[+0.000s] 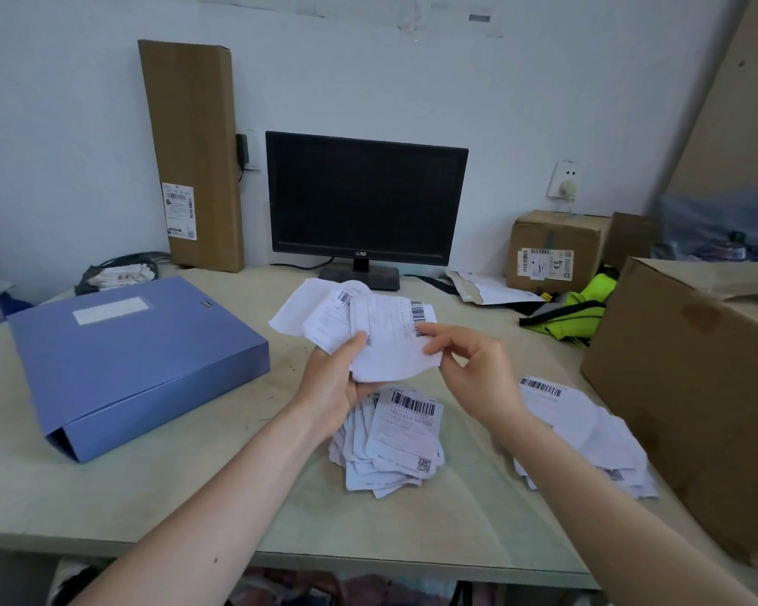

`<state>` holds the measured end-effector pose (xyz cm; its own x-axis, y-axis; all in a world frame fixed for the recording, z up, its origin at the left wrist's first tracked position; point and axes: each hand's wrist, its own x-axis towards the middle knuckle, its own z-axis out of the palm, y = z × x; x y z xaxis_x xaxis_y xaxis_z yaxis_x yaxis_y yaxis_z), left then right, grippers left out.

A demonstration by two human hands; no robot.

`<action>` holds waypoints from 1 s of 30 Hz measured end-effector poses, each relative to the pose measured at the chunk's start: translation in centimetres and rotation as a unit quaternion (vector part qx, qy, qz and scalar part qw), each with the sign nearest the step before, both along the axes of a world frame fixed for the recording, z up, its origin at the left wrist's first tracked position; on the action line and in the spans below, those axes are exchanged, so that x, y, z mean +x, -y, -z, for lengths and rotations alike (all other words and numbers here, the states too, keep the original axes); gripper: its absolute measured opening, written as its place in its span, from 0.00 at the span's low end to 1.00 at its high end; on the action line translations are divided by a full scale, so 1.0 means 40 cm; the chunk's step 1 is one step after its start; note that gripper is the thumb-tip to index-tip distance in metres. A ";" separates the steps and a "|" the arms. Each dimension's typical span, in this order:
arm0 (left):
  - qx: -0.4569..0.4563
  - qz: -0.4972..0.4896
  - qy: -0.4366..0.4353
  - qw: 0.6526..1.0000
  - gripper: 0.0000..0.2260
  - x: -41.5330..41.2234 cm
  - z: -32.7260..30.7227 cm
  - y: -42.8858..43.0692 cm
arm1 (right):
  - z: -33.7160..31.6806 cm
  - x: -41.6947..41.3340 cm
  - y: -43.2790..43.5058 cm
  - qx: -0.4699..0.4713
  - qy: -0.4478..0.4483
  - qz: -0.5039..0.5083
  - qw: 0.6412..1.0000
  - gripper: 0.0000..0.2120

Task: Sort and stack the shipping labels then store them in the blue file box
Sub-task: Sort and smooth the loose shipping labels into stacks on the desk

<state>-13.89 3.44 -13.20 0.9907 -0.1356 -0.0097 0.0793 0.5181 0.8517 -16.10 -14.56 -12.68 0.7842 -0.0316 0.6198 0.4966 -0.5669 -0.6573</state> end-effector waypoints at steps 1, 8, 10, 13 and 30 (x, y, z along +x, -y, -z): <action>0.023 -0.016 0.010 1.000 0.09 0.000 0.005 0.001 | -0.003 -0.004 -0.006 0.022 -0.009 -0.010 1.000 0.19; 0.062 -0.049 0.039 0.996 0.11 -0.009 0.030 0.019 | -0.044 0.005 -0.024 0.311 -0.212 -0.001 0.927 0.12; 0.061 -0.040 0.045 0.996 0.10 -0.012 0.031 0.025 | -0.038 0.010 -0.025 0.288 -0.219 0.018 0.932 0.13; 0.051 -0.025 0.048 0.997 0.08 -0.014 0.029 0.027 | -0.028 0.008 -0.023 0.271 -0.173 0.043 0.946 0.13; 0.086 -0.061 0.022 0.994 0.06 -0.007 0.041 0.032 | -0.030 -0.006 -0.015 0.319 -0.245 0.025 0.915 0.02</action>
